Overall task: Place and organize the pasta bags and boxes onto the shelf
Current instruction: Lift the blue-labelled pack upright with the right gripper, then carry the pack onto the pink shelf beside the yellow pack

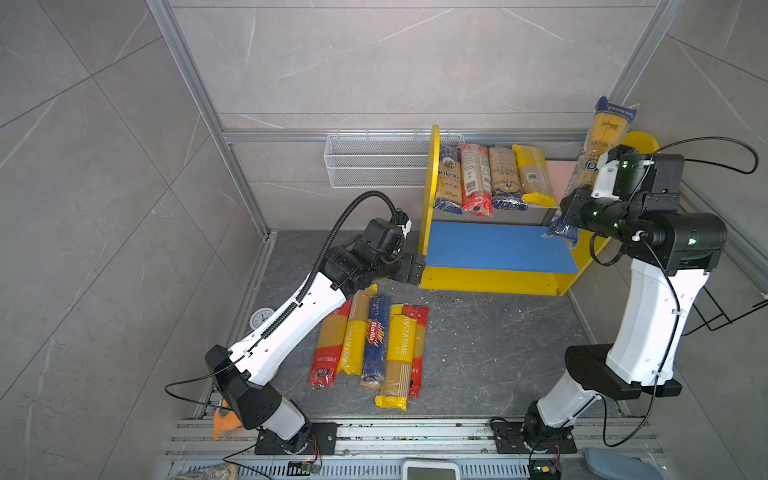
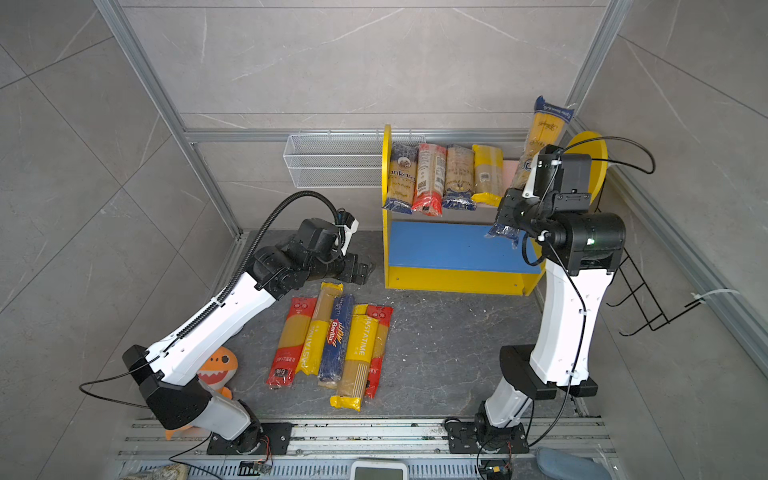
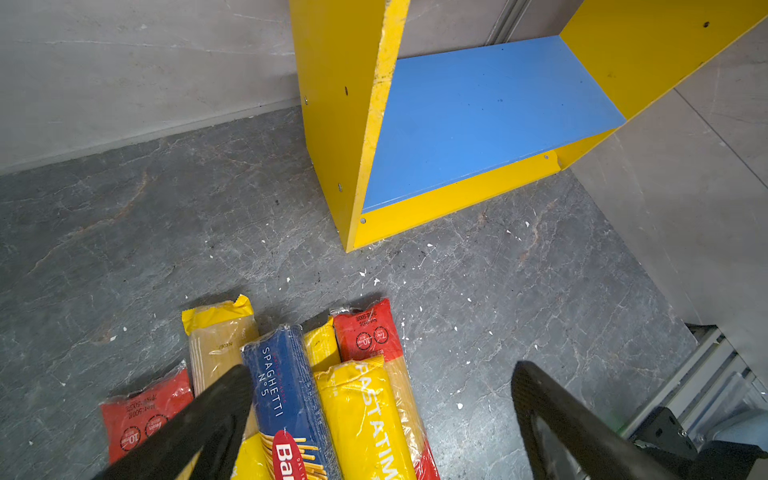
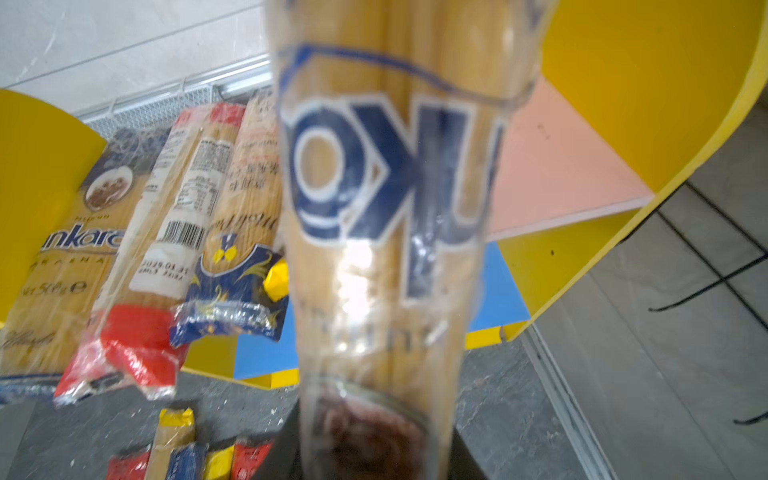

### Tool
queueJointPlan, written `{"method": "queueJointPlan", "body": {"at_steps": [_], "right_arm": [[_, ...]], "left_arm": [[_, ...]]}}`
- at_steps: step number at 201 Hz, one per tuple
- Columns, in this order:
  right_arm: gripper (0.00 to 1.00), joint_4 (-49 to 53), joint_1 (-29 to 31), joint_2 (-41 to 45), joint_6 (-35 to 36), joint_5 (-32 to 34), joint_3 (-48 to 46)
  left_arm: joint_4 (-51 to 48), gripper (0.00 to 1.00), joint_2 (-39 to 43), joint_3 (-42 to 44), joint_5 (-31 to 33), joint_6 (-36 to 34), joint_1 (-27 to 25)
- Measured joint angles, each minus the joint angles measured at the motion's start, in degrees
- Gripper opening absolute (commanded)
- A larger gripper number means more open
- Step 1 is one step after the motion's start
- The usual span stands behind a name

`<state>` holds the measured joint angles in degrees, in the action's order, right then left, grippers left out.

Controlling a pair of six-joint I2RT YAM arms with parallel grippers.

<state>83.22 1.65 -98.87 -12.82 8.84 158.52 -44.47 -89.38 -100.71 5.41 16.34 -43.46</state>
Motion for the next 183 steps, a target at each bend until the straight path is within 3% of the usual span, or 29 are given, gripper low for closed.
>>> {"method": "queueJointPlan", "body": {"at_steps": [62, 128, 183], "right_arm": [[0.0, -10.29, -4.57, -5.44, 7.1, 2.71, 0.94], [0.0, -16.31, -5.75, -12.94, 8.61, 1.95, 1.68], [0.0, -17.05, -5.77, -14.32, 9.62, 1.22, 2.47]], "left_arm": [[-0.09, 1.0, -4.35, -5.29, -1.7, -0.13, 3.96], [-0.09, 1.0, -9.64, -10.67, -3.23, -0.17, 6.95], [-0.13, 1.0, -11.5, -12.02, -4.46, -0.15, 8.81]]}}
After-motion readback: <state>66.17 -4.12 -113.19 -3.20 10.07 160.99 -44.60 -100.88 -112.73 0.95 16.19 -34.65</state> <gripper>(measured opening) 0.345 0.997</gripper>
